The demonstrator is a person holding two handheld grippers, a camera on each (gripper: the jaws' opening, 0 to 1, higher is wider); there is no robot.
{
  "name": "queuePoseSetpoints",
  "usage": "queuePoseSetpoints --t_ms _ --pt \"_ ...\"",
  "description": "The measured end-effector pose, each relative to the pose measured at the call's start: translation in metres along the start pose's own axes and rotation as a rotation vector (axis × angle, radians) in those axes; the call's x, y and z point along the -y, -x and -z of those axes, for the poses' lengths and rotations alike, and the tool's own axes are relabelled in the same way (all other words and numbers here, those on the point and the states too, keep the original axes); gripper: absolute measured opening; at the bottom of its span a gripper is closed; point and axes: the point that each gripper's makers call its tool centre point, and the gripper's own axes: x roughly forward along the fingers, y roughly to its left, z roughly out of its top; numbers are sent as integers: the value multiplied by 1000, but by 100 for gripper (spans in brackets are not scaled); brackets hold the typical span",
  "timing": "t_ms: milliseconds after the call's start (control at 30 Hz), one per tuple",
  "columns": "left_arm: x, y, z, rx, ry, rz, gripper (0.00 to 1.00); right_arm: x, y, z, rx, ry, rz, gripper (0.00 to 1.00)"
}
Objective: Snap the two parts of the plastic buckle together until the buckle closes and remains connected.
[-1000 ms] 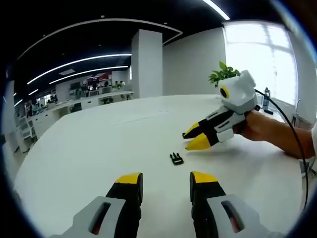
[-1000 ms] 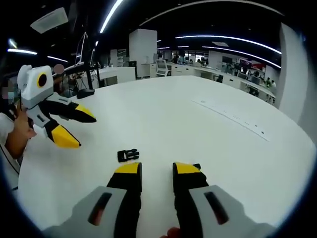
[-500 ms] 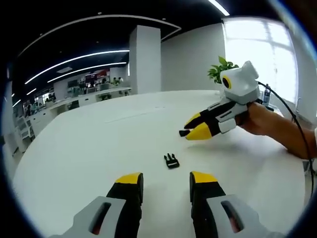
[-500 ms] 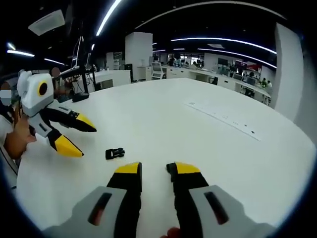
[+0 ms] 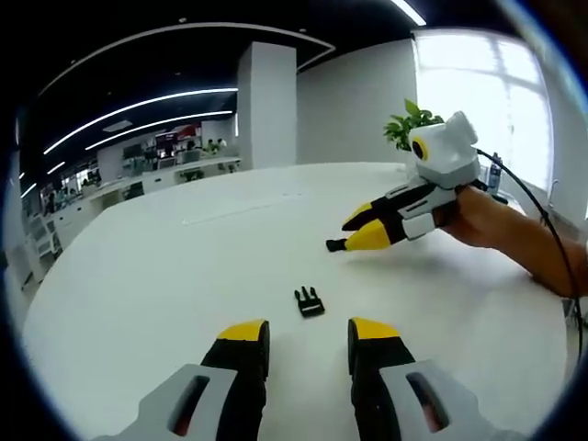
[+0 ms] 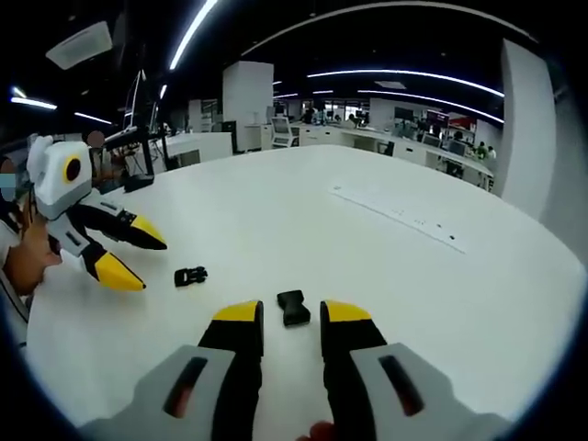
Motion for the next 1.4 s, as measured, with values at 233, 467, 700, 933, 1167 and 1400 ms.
queuePoseSetpoints --t_ms 233,467,700,933,1167,1400 --pt "3 -7 2 -17 -14 1 33 1 -2 4 -17 0 1 22" --pt "6 -11 4 -36 -7 2 29 1 -2 6 -19 -5 -2 22" --pt "6 -17 2 -34 -1 3 27 0 -4 8 -22 -3 -7 20" --pt "4 -24 -2 -32 -4 1 25 3 -5 8 -26 -6 -12 20" --pt "5 -29 -3 -20 -2 -2 24 2 -4 6 -20 -6 -11 20" --pt "2 -30 -3 -13 6 -12 22 -4 0 6 -15 -4 -9 19"
